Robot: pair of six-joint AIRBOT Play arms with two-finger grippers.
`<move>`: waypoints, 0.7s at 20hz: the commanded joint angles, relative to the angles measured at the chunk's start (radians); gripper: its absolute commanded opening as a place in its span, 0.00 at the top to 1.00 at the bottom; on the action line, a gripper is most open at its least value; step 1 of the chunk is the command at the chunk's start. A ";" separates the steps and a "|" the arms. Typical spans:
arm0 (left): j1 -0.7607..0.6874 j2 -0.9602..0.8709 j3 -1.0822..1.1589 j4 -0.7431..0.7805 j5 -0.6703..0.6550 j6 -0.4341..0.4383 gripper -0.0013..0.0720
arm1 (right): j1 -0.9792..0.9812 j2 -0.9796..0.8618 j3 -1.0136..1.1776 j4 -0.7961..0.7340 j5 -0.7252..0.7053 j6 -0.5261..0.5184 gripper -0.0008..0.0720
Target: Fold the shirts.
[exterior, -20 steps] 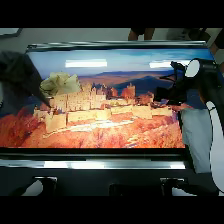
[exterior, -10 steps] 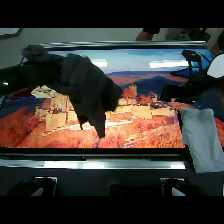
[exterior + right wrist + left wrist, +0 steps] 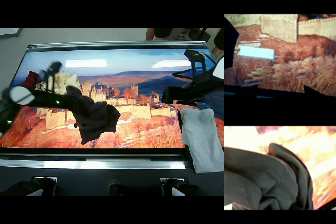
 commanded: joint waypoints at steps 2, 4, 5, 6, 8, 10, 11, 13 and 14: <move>0.002 -0.172 -0.129 0.040 -0.034 -0.029 0.93 | 0.000 -0.122 0.000 0.120 -0.026 -0.001 0.07; 0.003 -0.202 -0.089 0.029 -0.036 -0.028 0.83 | 0.000 -0.194 0.000 0.167 -0.037 -0.002 0.07; 0.009 -0.200 -0.051 0.031 -0.039 -0.026 0.50 | 0.000 -0.220 0.000 0.185 -0.041 -0.005 0.07; 0.021 -0.197 -0.002 0.042 -0.052 -0.023 0.22 | 0.000 -0.241 0.000 0.202 -0.046 -0.006 0.07; 0.067 -0.193 0.118 0.106 -0.090 -0.023 0.06 | 0.001 -0.280 0.000 0.241 -0.057 -0.013 0.07; 0.148 -0.185 0.189 0.163 -0.117 -0.023 0.06 | 0.006 -0.318 0.000 0.282 -0.068 -0.015 0.07; 0.201 -0.182 0.188 0.165 -0.138 -0.025 0.07 | 0.017 -0.337 0.000 0.289 -0.075 -0.015 0.07; 0.298 -0.181 0.134 0.164 -0.204 -0.061 0.08 | 0.055 -0.379 0.000 0.298 -0.095 -0.015 0.05; 0.337 -0.180 0.084 0.163 -0.229 -0.096 0.08 | 0.071 -0.401 0.000 0.298 -0.108 -0.015 0.05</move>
